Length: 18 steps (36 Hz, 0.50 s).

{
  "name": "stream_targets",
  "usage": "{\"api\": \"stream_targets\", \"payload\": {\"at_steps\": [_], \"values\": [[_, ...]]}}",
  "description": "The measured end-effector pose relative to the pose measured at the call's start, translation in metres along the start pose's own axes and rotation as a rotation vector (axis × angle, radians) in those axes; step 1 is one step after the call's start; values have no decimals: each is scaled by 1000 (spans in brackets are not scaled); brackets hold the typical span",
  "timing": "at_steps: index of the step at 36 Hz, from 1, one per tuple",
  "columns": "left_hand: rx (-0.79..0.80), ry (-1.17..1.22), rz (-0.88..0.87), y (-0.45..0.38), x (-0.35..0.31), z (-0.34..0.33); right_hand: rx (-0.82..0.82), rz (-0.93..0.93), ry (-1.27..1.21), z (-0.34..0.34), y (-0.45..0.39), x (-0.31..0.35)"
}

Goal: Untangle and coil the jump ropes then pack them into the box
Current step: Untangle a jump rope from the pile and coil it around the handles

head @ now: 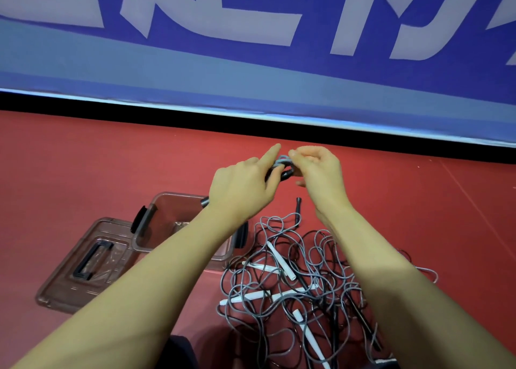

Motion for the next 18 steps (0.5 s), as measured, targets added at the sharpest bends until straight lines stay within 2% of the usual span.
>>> {"api": "stream_targets", "payload": {"at_steps": [2,4,9,15,18], "values": [[-50,-50,-73,1,1,3,113,-82,12,-5,-1,-4],[-68,-108,-136,2,1,-1,181,-73,75,-7,0,-3],[-74,-136,-152,2,0,0,181,0,75,-8,4,8],[-38,-57,-155,2,-8,-3,174,-144,32,-4,1,2],[68,-60,-128,4,-14,-10,159,-127,94,1,0,1]]}}
Point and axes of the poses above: each hand's wrist, its own y-axis away from the middle knuckle, its own z-axis out of the back of the hand, x = y × z, the point moved 6 cm from there along -y, towards the middle knuckle, and after that the axes turned 9 degrees about y, right-handed, at the moved point
